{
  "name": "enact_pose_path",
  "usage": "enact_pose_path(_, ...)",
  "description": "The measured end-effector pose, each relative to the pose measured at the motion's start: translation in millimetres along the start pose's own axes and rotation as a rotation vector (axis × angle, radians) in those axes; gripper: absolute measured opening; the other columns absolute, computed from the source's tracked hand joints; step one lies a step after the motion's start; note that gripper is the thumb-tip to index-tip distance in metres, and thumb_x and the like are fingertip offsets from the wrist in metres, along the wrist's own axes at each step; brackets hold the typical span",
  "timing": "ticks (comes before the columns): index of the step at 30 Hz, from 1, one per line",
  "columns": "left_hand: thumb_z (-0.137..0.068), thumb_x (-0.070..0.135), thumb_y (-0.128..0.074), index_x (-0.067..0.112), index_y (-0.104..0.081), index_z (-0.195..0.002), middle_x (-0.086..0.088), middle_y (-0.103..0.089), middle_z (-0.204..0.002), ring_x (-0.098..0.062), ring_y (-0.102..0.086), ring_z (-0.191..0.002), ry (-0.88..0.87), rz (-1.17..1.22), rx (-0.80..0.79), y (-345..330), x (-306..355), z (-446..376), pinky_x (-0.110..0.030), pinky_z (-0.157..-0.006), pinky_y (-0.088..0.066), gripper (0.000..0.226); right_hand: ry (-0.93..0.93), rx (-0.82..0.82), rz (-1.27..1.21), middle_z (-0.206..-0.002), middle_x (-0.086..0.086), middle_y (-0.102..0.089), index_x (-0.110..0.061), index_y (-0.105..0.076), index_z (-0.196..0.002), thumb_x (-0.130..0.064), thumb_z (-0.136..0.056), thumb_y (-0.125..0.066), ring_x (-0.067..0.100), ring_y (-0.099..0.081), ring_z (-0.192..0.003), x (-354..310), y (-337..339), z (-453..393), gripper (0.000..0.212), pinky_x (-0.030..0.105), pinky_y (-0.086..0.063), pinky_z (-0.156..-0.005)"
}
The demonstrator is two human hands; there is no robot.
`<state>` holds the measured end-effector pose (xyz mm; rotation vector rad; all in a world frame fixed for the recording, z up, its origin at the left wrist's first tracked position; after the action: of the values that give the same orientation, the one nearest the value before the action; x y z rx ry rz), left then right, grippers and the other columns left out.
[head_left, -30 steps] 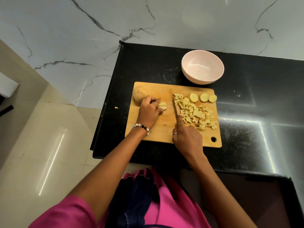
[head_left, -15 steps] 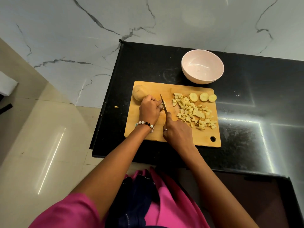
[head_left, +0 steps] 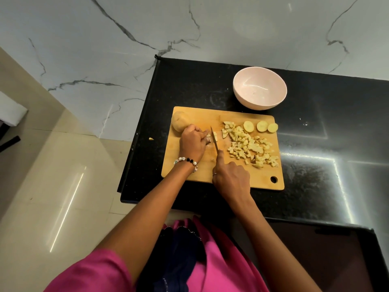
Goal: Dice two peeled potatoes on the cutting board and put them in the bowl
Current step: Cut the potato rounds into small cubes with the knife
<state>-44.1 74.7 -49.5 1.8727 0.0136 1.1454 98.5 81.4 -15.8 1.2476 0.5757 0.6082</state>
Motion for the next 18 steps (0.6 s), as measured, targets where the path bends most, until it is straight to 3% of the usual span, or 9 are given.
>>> enact_pose_path(5,-0.08,0.01,-0.072,0.005,-0.068,-0.111,-0.007,-0.063,-0.097,-0.016,-0.058,-0.09,-0.016,0.078,0.025,6,-7,7,-0.019,-0.079,-0.046,0.032,-0.024,0.011,-0.086,-0.092,0.014,-0.061,-0.017,-0.01,-0.151,-0.03,-0.101,-0.029,0.035,-0.059,-0.081,10,0,10,0.056,0.034,-0.036,-0.06)
enact_pose_path(9,-0.08,0.01,-0.071,0.005,-0.068,-0.111,-0.008,-0.064,-0.099,-0.01,-0.055,-0.087,-0.014,0.092,0.059,8,-9,9,-0.01,-0.076,-0.04,0.031,0.02,0.036,-0.137,-0.089,0.014,-0.061,-0.019,-0.013,-0.152,-0.031,-0.101,-0.029,0.035,-0.059,-0.078,-1,4,4,0.054,0.034,-0.036,-0.058)
enact_pose_path(13,-0.081,0.01,-0.071,0.004,-0.071,-0.104,-0.01,-0.065,-0.096,-0.018,-0.06,-0.087,0.021,0.069,0.087,6,-7,7,-0.021,-0.076,-0.047,0.024,0.032,0.032,-0.123,-0.089,0.014,-0.06,-0.019,-0.016,-0.151,-0.03,-0.101,-0.029,0.036,-0.058,-0.078,-4,5,-2,0.053,0.033,-0.034,-0.057)
enact_pose_path(18,-0.082,0.012,-0.071,0.005,-0.072,-0.103,-0.009,-0.064,-0.098,-0.018,-0.06,-0.091,0.075,0.057,0.078,6,-5,4,-0.015,-0.075,-0.041,0.022,0.056,0.022,-0.115,-0.089,0.015,-0.06,-0.017,-0.017,-0.151,-0.028,-0.1,-0.031,0.035,-0.057,-0.077,-3,3,-7,0.054,0.034,-0.035,-0.058)
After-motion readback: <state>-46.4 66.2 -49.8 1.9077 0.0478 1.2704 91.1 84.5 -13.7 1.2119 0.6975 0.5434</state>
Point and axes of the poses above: each hand's wrist, its own z-axis away from the middle knuckle, its own y-axis out of the back of the hand, x = y × z, the point moved 3 cm from there along -z, towards the middle knuckle
